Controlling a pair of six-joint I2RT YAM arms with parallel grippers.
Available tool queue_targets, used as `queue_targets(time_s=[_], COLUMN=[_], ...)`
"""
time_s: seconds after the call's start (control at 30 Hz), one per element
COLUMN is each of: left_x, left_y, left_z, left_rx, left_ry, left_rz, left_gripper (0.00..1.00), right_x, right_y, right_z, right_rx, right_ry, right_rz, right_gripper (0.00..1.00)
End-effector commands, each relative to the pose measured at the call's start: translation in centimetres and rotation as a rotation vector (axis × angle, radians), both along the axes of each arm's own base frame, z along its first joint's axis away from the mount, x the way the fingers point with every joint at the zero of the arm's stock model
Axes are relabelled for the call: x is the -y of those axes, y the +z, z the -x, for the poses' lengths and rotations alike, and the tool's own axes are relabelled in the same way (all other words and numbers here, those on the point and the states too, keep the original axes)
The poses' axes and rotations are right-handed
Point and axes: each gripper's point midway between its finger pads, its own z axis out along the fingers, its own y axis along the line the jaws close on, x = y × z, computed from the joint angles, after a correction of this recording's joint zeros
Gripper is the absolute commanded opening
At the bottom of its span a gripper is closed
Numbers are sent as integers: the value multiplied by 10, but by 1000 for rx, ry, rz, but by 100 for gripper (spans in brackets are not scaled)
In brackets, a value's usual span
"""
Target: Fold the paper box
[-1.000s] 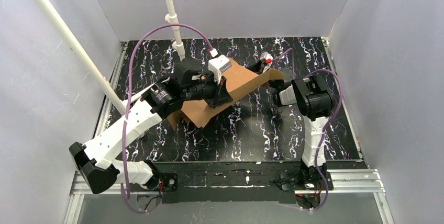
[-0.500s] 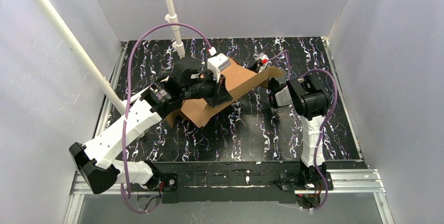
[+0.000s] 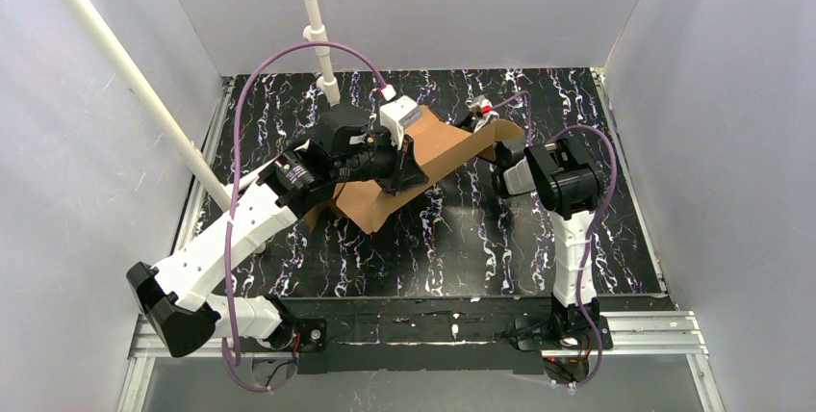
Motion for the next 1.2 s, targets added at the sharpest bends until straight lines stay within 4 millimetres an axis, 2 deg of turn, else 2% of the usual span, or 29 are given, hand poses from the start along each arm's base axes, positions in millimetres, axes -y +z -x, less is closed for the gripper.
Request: queue_targets(time_s=[0.0, 0.13, 0.23, 0.47, 0.6, 0.7, 0.8, 0.93, 1.03, 1.17], left_x=[-1, -1, -1, 0, -7, -14, -20, -30, -37, -49], left_y=[10, 9, 8, 8, 17, 27, 42, 58, 66, 71], left_z=[8, 8, 6, 0, -4, -9, -12, -15, -15, -9], left_rx=[2, -9, -12, -16, 13, 44, 73, 107, 137, 164], left_ry=[-30, -30, -26, 0, 46, 86, 119, 173, 202, 220], left_rz=[48, 48, 46, 52, 53, 52, 58, 70, 89, 98], left_gripper=[0, 0, 0, 0, 0, 0, 0, 0, 0, 0], right_x=[-4, -6, -6, -6, -4, -4, 0, 13, 24, 48], right_y=[45, 45, 42, 42, 46, 47, 48, 33, 33, 22], right_z=[-3, -5, -8, -9, -7, -2, 9, 28, 54, 102], right_rx=[226, 226, 219, 218, 207, 179, 140, 21, -75, -202], right_ry=[-5, 2, -3, -2, 3, 17, 18, 29, 83, 198], right_rz=[-100, -123, -126, -127, -111, -60, 31, 235, 369, 554], right_gripper=[54, 54, 50, 27, 11, 5, 2, 1, 1, 1])
